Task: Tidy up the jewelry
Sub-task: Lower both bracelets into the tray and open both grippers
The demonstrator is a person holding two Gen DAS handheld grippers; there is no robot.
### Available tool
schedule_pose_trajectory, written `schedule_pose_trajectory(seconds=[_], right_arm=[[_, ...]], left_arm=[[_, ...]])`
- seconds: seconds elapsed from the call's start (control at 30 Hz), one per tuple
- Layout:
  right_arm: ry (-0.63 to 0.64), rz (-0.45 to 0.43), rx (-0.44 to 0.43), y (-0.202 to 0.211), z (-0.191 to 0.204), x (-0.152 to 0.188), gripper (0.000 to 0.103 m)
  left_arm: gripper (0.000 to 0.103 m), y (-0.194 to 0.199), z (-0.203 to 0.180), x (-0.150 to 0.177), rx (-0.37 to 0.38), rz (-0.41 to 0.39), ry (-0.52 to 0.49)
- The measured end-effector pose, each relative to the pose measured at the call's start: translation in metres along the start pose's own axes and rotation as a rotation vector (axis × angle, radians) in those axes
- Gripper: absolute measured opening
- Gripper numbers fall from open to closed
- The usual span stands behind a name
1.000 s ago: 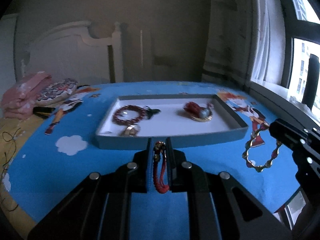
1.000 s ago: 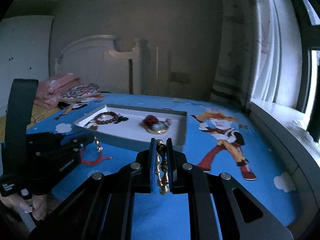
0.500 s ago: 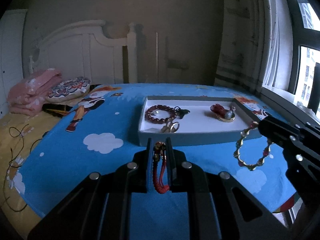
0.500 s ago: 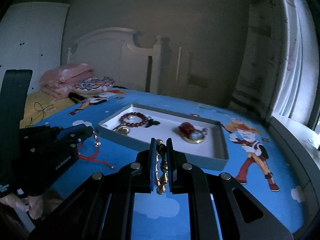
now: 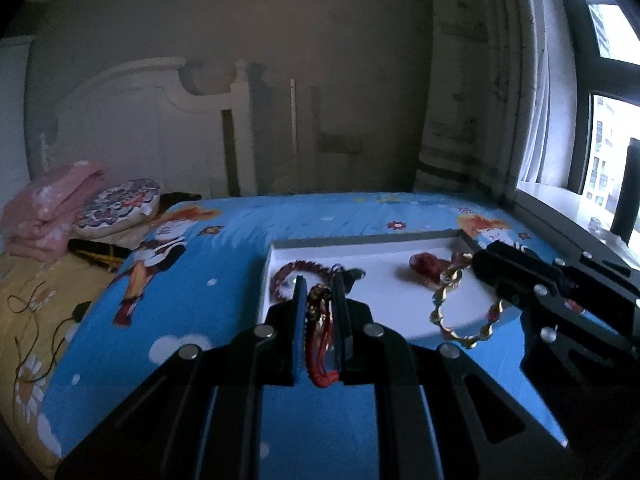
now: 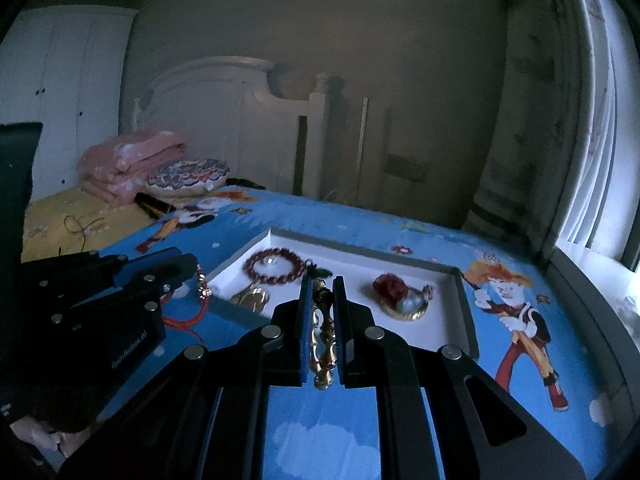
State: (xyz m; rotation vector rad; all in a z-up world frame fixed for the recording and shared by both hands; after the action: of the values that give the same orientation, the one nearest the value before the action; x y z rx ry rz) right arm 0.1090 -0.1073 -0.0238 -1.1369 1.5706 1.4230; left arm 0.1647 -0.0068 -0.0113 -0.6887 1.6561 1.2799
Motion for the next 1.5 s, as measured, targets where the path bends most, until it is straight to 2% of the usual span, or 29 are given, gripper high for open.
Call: schedule_pose_trajectory(seconds=[0.37,0.47,0.7,1.07,1.5], right_arm=[[-0.012,0.029,0.018,-0.054,-0.023,-0.029,0.010],[-0.039,0.056,0.015,-0.072,-0.030,-0.029,0.010],[-0.013,0.104,0.023,-0.118,-0.038,-0.028,0.010],[-0.025,0.149,0.023,-0.155,-0.050,-0.022,0.010],[-0.060,0.191,0.019,-0.166,-0.055,-0.019,0.011]], left_arm=[[0.012,-0.077,0.021,-0.037,-0.043,0.045,0.055],[0.012,-0.095,0.023,-0.043,-0.056,0.055,0.045],[0.012,-0.129,0.024,-0.054,-0.073,0.080,0.036],[0.012,-0.149,0.019,-0.042,-0.091,0.131,0.036],[0.014,-0.148,0.024,-0.040,-0.115,0.138,0.036]])
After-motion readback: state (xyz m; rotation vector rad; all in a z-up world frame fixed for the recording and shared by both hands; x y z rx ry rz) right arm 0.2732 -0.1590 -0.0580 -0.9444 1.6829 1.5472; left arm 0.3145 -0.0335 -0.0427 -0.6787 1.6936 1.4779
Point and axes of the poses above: each gripper's, at about its wrist camera, not at the fingertips, and y roughly against the way its jaws point, z to its left, x to its underside, the point moved 7 cm from there along -y, roughly the way its jaws point, and after that the axes turned 8 degrees about x, right-handed, at the moved point
